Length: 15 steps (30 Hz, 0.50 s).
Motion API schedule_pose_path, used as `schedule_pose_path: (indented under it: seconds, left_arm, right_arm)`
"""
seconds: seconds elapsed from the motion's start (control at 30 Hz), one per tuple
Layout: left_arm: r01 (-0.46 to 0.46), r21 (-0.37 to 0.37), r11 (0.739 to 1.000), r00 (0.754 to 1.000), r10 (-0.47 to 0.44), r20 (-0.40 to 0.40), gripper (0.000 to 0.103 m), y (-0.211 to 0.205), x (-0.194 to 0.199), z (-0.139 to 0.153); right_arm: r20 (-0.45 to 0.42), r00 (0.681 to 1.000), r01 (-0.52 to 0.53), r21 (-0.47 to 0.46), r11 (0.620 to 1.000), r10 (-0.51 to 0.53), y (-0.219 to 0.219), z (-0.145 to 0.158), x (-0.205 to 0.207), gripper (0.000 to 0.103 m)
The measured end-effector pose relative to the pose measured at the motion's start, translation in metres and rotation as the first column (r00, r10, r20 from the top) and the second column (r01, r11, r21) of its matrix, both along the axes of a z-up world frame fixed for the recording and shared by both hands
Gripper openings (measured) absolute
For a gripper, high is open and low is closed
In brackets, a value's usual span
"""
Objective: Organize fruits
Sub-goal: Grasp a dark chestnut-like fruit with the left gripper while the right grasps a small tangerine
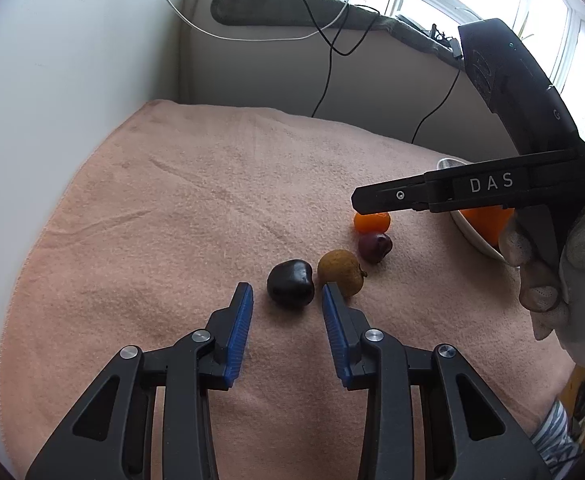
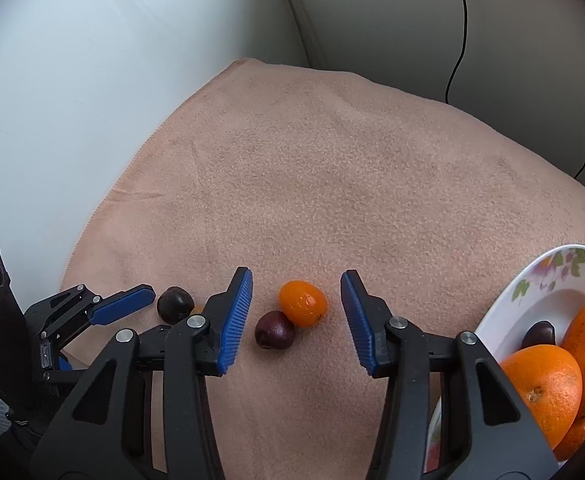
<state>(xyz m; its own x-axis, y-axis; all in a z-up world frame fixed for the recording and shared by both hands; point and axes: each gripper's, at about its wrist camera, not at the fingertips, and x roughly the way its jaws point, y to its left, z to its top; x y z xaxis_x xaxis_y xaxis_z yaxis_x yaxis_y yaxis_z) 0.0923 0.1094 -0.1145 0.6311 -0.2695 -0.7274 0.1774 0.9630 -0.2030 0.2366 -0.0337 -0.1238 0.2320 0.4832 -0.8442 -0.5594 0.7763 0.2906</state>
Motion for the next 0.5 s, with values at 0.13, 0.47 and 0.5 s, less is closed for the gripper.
schedule_pose_path:
  seconds: [0.13,0.47,0.5]
  left_arm:
    - [0.001,0.009,1.000,1.000,-0.001,-0.009,0.033,-0.001,0.008,-0.002]
    - [0.019,0.010,1.000,0.999,-0.019,-0.027,0.024,-0.006,0.018,-0.007]
    - [0.020,0.014,1.000,0.999,-0.019,-0.025,0.024,-0.008,0.017,-0.007]
  right_arm:
    - [-0.007,1.000,-0.010,-0.014,1.000,0.010,0.002,-0.004,0.003,0.049]
    - [-0.021,1.000,-0.017,-0.032,0.999,0.017,0.005,-0.016,0.007,0.035]
    - [-0.023,1.000,-0.018,-0.027,0.999,0.017,0.005,-0.016,0.007,0.032]
